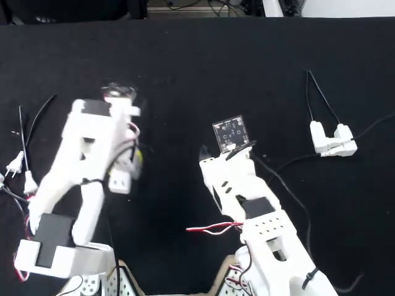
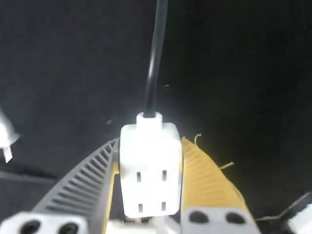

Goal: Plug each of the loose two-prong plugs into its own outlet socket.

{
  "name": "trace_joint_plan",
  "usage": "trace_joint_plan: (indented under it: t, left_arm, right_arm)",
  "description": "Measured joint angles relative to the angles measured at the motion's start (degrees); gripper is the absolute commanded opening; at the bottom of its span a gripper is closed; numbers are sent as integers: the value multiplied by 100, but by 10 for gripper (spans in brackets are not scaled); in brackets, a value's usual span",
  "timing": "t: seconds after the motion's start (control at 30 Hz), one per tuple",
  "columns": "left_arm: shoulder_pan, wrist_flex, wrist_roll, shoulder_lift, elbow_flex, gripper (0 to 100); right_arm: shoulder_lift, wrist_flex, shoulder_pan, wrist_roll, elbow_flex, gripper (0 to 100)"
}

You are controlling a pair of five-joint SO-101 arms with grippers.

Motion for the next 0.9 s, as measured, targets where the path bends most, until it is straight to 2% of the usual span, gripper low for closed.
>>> trace_joint_plan:
  t: [0.17,0.3,0.5,0.77,0.9]
  left_arm:
    - [237,-1345,132,-9,501,48]
    - [519,-1758,536,-9,712,48]
    - [914,-1741,651,-9,993,207]
    - [932,-1363,862,-9,730,209]
    - [615,-1345,862,-9,299,209]
  right_arm:
    - [0,0,0,0,0,219]
    - [0,0,0,0,0,219]
    - [0,0,0,0,0,219]
    - [0,0,0,0,0,219]
    - [0,0,0,0,0,219]
